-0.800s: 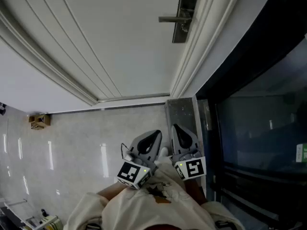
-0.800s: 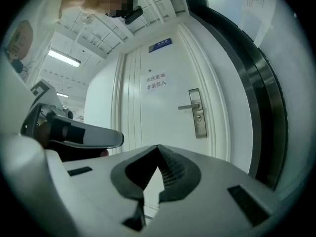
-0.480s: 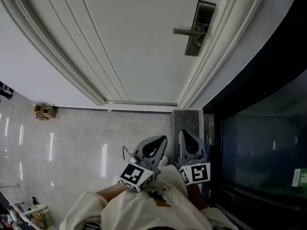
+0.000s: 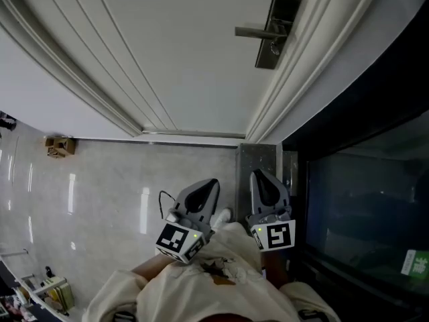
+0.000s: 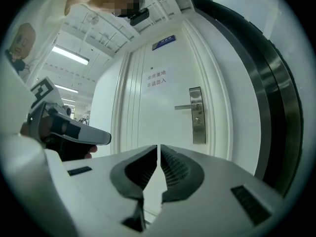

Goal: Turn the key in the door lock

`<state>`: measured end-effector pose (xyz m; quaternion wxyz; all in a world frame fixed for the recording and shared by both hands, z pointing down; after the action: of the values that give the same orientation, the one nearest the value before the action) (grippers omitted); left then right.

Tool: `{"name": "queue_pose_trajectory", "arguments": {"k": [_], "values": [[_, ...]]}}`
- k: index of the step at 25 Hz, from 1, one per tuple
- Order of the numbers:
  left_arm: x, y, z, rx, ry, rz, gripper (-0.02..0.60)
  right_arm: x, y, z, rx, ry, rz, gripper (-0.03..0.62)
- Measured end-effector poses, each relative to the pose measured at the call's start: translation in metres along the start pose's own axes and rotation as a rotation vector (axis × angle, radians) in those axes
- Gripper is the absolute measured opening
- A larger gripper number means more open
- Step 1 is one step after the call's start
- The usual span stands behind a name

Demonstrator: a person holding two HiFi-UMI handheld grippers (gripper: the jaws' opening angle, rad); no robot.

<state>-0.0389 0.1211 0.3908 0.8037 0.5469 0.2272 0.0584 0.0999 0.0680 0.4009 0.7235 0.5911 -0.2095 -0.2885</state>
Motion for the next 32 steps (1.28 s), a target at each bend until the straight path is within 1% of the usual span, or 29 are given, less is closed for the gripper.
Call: {"name": "queue_pose_trajectory", "arguments": {"k": [4, 6, 7, 8, 9, 12, 15, 17, 20, 22, 24, 26, 29, 32], "values": [[-0.03, -0.014, 0.028, -0.018, 0.031, -0.031, 0.0, 0.017, -0.01, 0.033, -0.042, 0.077, -0.089, 0.012], [-0.048, -0.029, 0.043, -0.015, 0.053, -0.025, 0.0, 0.027, -0.018, 0.058, -0.089, 0.129, -0.14, 0.019], [-0.057, -0.039, 0.051, -0.01, 0.068, -0.012, 0.0, 0.033, -0.023, 0.072, -0.113, 0.16, -0.163, 0.045], [-0.064, -0.048, 0.057, -0.005, 0.087, 0.003, 0.0, 0.039, -0.029, 0.085, -0.127, 0.191, -0.184, 0.11], [-0.071, -0.055, 0.064, -0.002, 0.107, 0.015, 0.0, 0.045, -0.037, 0.097, -0.126, 0.22, -0.203, 0.147], [-0.091, -0.069, 0.082, -0.013, 0.162, 0.022, 0.0, 0.061, -0.057, 0.129, -0.107, 0.294, -0.265, 0.146], [-0.101, -0.079, 0.102, -0.023, 0.208, 0.037, 0.0, 0.078, -0.066, 0.152, -0.152, 0.38, -0.318, 0.144], [-0.104, -0.087, 0.113, -0.032, 0.222, 0.051, 0.0, 0.091, -0.073, 0.166, -0.152, 0.424, -0.345, 0.131], [-0.102, -0.094, 0.126, -0.046, 0.225, 0.05, 0.0, 0.111, -0.08, 0.185, -0.158, 0.474, -0.399, 0.118], [-0.1, -0.097, 0.133, -0.059, 0.226, 0.043, 0.0, 0.123, -0.086, 0.198, -0.178, 0.496, -0.481, 0.071], [-0.099, -0.099, 0.137, -0.06, 0.223, 0.055, 0.0, 0.132, -0.096, 0.209, -0.187, 0.518, -0.571, 0.069], [-0.101, -0.103, 0.144, -0.046, 0.216, 0.056, 0.0, 0.141, -0.105, 0.217, -0.194, 0.552, -0.629, 0.07], [-0.102, -0.109, 0.153, -0.025, 0.212, 0.045, 0.0, 0.154, -0.109, 0.228, -0.231, 0.594, -0.663, 0.071], [-0.098, -0.113, 0.158, -0.022, 0.214, 0.05, 0.0, 0.165, -0.111, 0.24, -0.268, 0.608, -0.681, 0.071]]}}
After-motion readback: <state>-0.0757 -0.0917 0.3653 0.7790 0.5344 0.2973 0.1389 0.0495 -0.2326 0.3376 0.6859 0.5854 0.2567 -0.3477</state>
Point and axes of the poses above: the fingertips, and each gripper's own axes: z forward along the fingers, x to its right, y out of its underside, the point moved 5 cm from there along -z, backward along the fingers, and after that the axes turned 10 degrees about -x, right-handed, at the moved point
